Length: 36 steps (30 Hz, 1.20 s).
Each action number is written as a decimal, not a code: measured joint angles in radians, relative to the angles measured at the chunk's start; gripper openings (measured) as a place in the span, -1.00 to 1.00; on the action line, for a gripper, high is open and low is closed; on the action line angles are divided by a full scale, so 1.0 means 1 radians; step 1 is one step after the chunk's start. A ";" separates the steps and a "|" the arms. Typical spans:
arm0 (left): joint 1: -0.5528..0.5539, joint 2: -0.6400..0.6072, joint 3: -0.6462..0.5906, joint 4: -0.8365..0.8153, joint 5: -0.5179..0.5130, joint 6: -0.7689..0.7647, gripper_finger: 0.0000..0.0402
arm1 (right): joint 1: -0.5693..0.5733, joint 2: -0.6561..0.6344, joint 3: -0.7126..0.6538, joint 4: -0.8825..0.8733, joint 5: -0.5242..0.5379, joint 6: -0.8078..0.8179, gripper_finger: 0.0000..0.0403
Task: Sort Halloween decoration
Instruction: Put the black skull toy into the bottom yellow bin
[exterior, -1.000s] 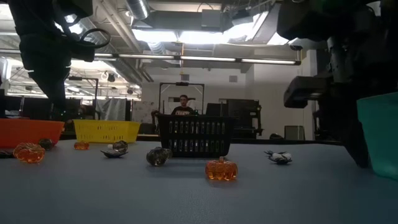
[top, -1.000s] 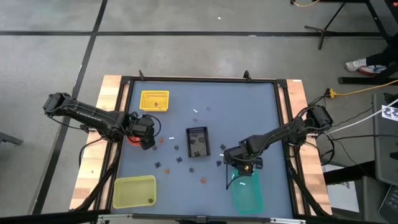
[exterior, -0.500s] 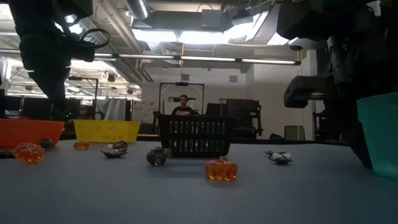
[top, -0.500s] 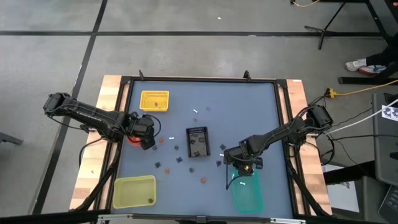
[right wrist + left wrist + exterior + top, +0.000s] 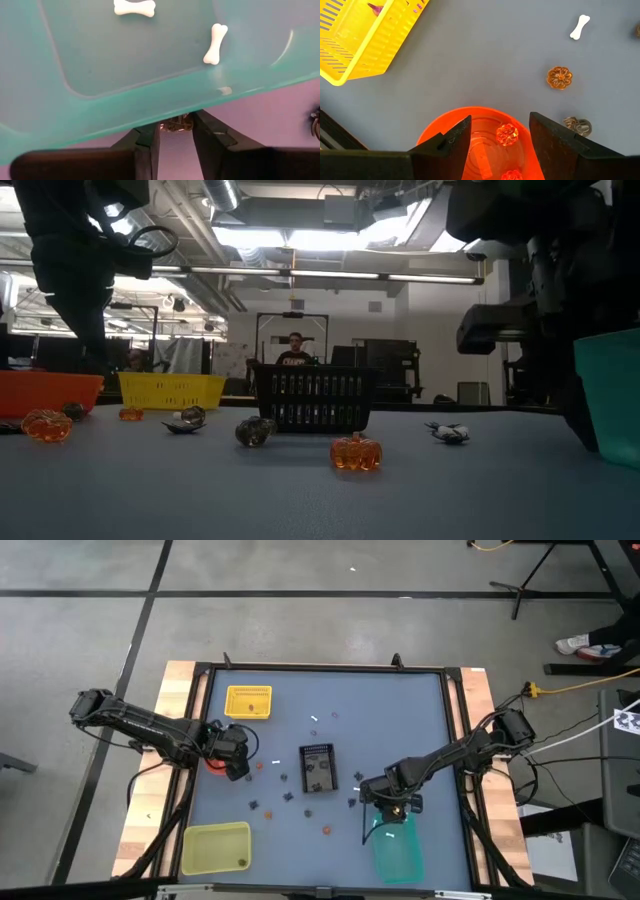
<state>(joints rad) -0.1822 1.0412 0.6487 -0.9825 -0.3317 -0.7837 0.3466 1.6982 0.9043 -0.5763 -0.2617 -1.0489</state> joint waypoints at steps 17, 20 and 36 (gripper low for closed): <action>0.000 0.000 0.000 0.041 0.000 0.000 -0.09 | -0.001 -0.018 0.054 -0.003 0.224 0.034 -0.54; 0.000 0.000 0.000 0.051 0.000 0.000 -0.09 | -0.001 -0.018 0.079 -0.023 0.276 0.034 -0.54; 0.000 0.000 0.000 0.299 0.000 0.035 -0.09 | 0.000 -0.019 0.249 -0.095 0.531 0.031 -0.54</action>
<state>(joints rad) -0.1818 1.0413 0.6483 -0.6832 -0.3315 -0.7490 0.3466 1.6794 1.1528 -0.6711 0.2690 -1.0180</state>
